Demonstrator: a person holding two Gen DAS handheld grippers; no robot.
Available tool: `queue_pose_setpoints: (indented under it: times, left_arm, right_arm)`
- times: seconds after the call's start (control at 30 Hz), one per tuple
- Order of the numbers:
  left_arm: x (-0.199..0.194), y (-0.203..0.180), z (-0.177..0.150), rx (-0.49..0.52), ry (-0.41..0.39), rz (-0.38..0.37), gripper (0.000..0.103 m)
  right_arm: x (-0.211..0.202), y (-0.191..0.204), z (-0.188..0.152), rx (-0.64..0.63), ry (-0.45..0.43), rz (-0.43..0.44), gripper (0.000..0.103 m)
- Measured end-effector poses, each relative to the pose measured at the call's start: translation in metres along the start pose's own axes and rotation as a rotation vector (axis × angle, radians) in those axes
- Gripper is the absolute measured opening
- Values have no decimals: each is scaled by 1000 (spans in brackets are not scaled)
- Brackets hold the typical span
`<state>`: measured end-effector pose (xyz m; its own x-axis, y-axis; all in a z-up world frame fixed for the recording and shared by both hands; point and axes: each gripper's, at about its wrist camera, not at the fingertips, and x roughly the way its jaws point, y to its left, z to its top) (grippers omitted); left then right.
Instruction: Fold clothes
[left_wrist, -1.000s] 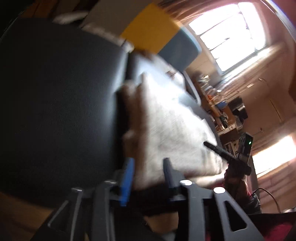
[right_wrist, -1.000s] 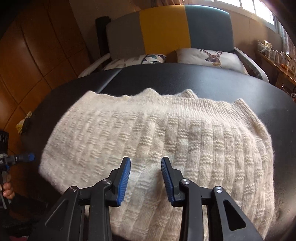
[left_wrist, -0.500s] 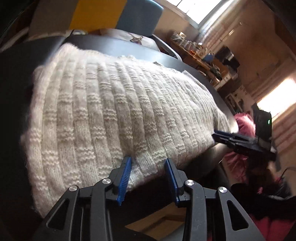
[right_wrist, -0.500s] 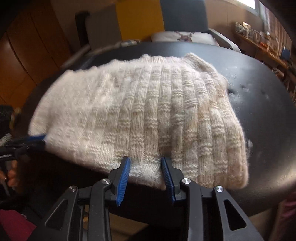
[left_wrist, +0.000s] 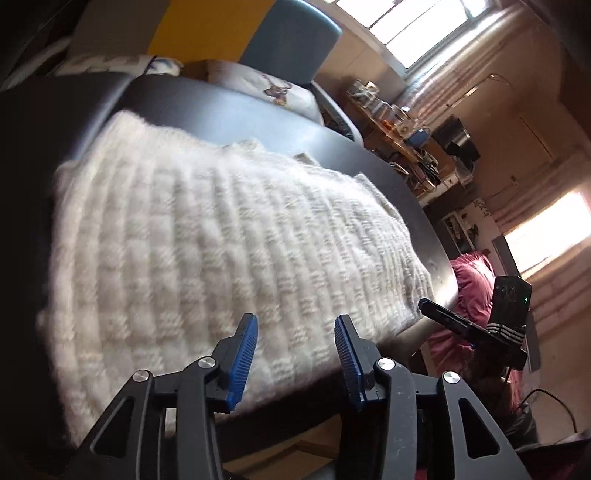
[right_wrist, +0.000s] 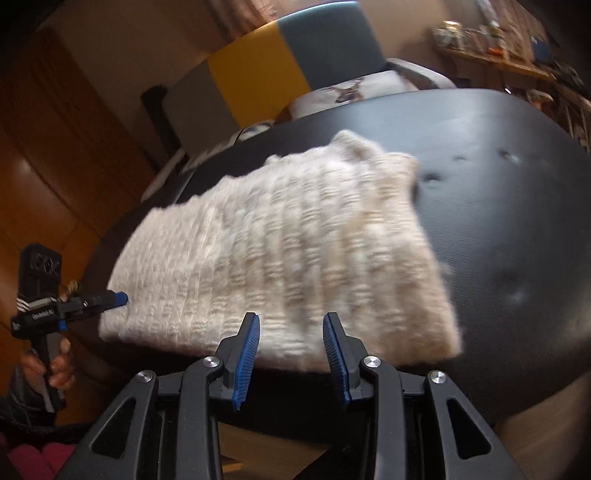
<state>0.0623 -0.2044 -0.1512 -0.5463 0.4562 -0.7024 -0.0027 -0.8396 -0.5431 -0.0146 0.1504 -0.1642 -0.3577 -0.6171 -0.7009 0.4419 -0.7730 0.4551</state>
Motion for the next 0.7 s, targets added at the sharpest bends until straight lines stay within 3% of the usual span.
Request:
queue_pose_setpoints:
  times: [0.1, 0.17, 0.27, 0.43, 0.53, 0.63, 0.7]
  left_arm:
    - [19, -21, 12, 63, 8, 7, 47]
    - [32, -31, 16, 99, 26, 7, 48]
    - [65, -40, 14, 134, 87, 74, 50]
    - [71, -26, 9, 75, 92, 28, 50]
    - [43, -9, 11, -30, 27, -38, 50]
    - [1, 14, 12, -104, -88, -29, 51]
    - [-28, 37, 11, -154, -169, 26, 54]
  right_arm:
    - [-15, -22, 1, 75, -27, 28, 36]
    - [-17, -30, 2, 87, -31, 0, 36]
    - [1, -40, 2, 121, 41, -43, 36]
    - [10, -37, 5, 99, 51, -62, 35]
    - [4, -31, 10, 79, 44, -83, 35]
    - [1, -14, 21, 29, 18, -79, 35]
    - [4, -1, 29, -12, 14, -70, 36]
